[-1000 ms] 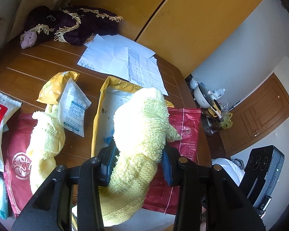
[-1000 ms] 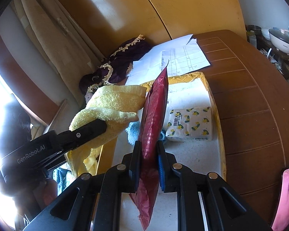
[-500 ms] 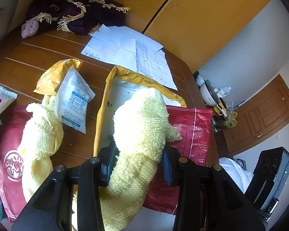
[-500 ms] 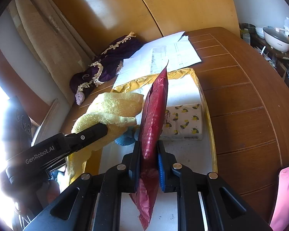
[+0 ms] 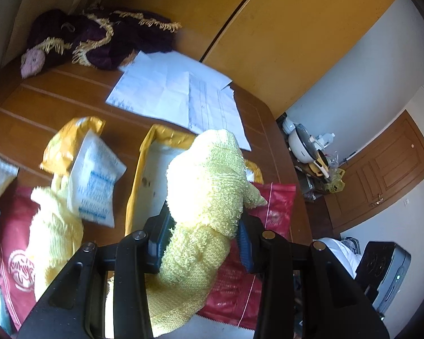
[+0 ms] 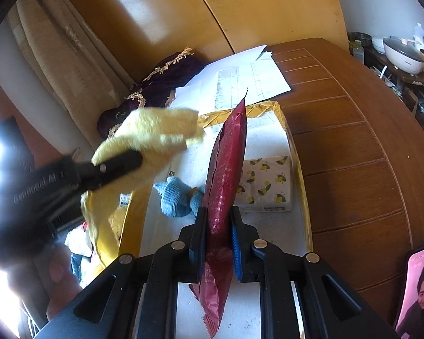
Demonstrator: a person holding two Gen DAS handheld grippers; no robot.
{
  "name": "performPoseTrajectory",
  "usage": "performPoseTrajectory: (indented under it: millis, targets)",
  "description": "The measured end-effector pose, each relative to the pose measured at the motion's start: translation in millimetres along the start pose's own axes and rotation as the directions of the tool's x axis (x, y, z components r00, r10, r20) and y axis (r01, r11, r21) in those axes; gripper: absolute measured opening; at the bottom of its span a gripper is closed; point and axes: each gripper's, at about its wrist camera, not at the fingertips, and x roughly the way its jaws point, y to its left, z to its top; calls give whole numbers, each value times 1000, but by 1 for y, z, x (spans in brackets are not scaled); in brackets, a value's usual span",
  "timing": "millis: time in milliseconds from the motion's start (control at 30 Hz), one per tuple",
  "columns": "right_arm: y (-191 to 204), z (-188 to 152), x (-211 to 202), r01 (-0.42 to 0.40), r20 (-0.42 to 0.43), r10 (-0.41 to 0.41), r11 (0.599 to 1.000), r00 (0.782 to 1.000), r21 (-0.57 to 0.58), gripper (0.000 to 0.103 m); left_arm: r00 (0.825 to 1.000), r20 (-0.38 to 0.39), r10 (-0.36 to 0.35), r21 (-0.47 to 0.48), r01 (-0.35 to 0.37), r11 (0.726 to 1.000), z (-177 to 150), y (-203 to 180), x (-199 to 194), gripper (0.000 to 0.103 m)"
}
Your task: Organize soft objects
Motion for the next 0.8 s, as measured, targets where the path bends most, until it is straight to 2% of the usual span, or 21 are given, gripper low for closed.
performPoseTrajectory:
  millis: [233,467,533,667,733,800]
  targets:
    - [2,2,5,1,-9,-1,1000,1000,2,16,998,-49,27,-25,-28,999,1,7,39,37]
    - [3,4,12,-4,-22,4,1000,1000,10,17,996,-65,56,-26,-57,998,1,9,44,40]
    - [3,4,14,-6,-27,7,1000,1000,8,19,996,-76,37,-45,-40,998,2,12,44,45]
    - [0,4,16,-9,-38,10,1000,999,23,23,995,-99,-2,-85,-6,996,3,21,42,49]
    - [-1,3,15,-5,-41,6,1000,999,30,29,994,-108,-30,-97,20,995,2,24,38,52]
    - [-1,2,12,1,-36,0,999,999,41,35,992,-113,-65,-105,53,993,0,24,32,61]
